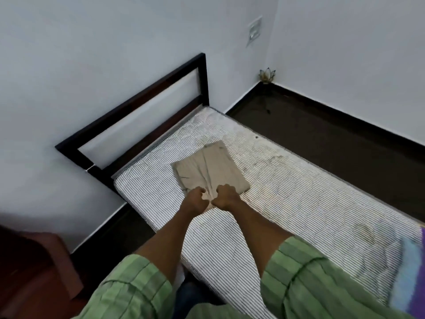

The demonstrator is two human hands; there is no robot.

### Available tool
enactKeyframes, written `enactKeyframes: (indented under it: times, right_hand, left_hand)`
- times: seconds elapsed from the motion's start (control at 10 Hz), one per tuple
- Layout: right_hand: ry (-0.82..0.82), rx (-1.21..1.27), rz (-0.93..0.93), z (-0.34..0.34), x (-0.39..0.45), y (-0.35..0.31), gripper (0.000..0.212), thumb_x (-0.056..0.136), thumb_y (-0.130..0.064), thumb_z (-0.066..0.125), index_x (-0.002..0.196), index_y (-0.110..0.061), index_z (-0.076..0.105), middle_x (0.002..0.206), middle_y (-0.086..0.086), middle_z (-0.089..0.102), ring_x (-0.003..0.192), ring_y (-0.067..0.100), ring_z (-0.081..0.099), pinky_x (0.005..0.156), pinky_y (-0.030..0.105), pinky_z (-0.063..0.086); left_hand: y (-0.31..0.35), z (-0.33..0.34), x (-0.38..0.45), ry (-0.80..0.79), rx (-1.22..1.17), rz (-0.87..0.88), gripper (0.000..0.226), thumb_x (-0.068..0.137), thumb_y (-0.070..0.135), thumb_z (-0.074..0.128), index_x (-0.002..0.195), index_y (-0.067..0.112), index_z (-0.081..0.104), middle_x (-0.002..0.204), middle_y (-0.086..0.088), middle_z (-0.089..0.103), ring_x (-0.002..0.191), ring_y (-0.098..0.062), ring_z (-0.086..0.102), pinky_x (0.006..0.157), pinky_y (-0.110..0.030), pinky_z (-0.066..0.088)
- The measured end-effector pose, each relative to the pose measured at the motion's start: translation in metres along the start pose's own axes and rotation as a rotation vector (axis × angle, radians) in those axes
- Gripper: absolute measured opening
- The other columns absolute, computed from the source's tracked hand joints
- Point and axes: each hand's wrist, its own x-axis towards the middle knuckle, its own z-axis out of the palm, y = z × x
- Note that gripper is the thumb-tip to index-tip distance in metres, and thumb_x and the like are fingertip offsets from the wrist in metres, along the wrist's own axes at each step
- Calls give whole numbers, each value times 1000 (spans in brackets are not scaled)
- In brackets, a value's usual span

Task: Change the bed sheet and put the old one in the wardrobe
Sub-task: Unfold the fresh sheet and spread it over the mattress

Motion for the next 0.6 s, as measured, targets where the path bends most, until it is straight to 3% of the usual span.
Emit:
enactKeyframes:
  times: [0.1,0.2,0.3,0.4,0.5,0.6]
  right_hand:
    - [-31,46,77,5,63,-24,59,89,-39,68,139,-11,53,141,16,50,134,36,46,107,42,44]
    - [-62,82,146,22,126,-41,57,90,-36,67,140,-13,53,142,16,50,135,36,46,110,41,42]
    - [-103,175,216,52,175,-55,53,89,-29,67,138,-15,56,140,16,54,133,37,50,111,43,44]
    - [-77,223,264,86,224,-64,56,92,-27,65,145,-15,49,147,9,50,138,32,48,113,44,40]
    - [-116,285,357,128,259,-51,76,91,-36,66,157,-20,31,161,4,36,148,26,36,118,47,31]
    - [-268,241,396,167,278,-28,83,94,-35,60,163,-31,14,169,-6,19,156,23,18,123,49,24]
  left_hand:
    - [-31,-15,66,-38,-109,-68,54,90,22,72,135,-4,56,124,-25,65,117,-35,62,92,-31,41]
    - [-57,-27,123,-111,-112,-51,52,91,16,70,137,-2,56,130,-23,62,122,-35,61,98,-30,43]
    - [-93,-27,175,-110,-109,-144,35,97,15,62,130,4,64,124,-16,65,114,-30,66,94,-27,47]
    - [-172,17,249,59,-152,269,38,101,21,54,90,-12,70,83,-28,69,71,-42,74,83,-38,49]
    - [-188,36,288,-16,-310,-64,54,80,19,72,124,-10,56,112,-33,66,102,-45,70,86,-35,54]
    - [-192,51,322,-39,-461,-368,88,65,13,88,139,2,40,130,-17,57,118,-31,60,96,-41,53]
